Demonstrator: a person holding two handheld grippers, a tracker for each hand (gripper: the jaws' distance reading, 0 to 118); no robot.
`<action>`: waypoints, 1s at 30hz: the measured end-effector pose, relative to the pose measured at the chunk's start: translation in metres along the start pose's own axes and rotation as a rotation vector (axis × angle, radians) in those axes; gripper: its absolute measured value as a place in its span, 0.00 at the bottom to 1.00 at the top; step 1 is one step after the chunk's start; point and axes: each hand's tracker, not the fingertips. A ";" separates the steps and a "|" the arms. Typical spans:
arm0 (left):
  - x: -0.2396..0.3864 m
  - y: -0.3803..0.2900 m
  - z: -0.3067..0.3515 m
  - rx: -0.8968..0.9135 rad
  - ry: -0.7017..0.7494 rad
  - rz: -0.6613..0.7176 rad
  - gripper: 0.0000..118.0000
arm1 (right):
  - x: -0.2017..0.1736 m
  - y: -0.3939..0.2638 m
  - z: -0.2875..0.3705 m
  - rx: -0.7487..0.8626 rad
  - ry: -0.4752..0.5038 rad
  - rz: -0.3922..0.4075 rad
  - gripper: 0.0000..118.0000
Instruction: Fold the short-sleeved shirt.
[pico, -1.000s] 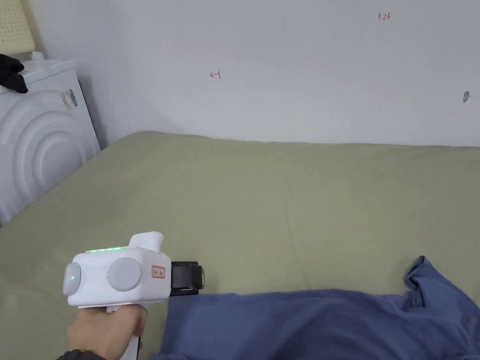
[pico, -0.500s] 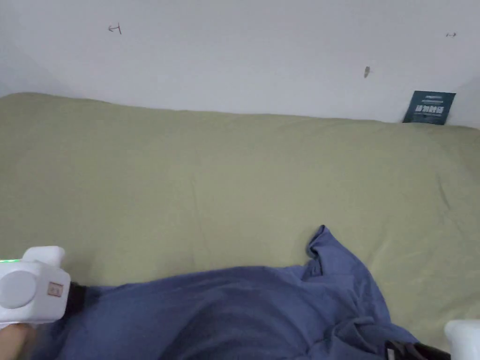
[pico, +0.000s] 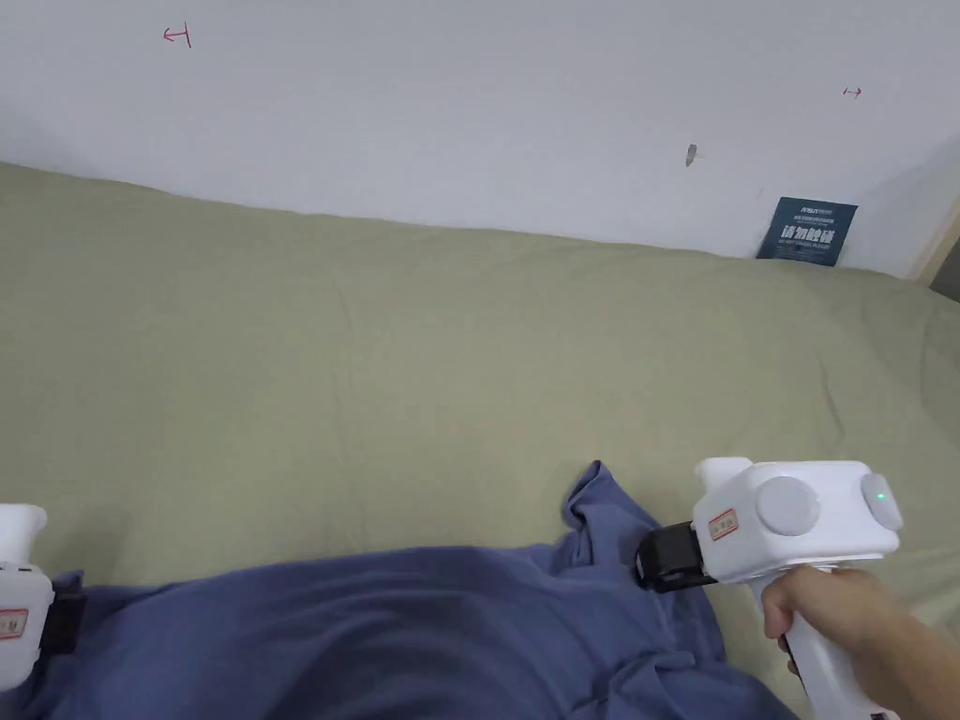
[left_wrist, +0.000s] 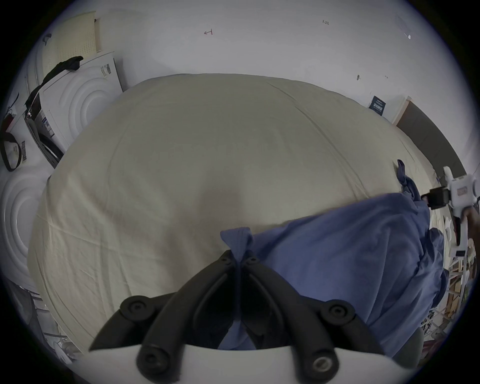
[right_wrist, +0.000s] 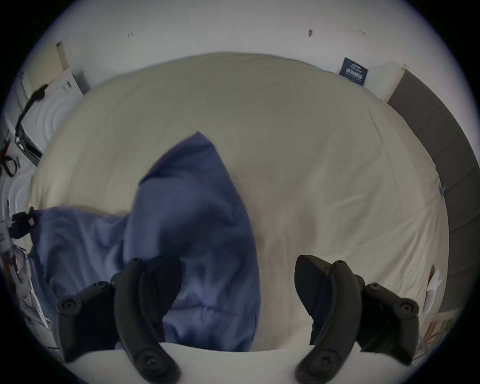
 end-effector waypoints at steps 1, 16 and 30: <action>0.002 0.000 0.000 0.000 0.002 -0.005 0.01 | -0.001 0.001 -0.004 0.001 0.013 -0.009 0.80; -0.009 0.009 -0.002 0.033 -0.074 -0.004 0.01 | -0.008 -0.026 0.063 0.317 0.123 0.016 0.02; -0.034 -0.012 0.117 0.211 -0.144 -0.072 0.01 | -0.022 -0.108 0.206 0.545 0.145 0.117 0.02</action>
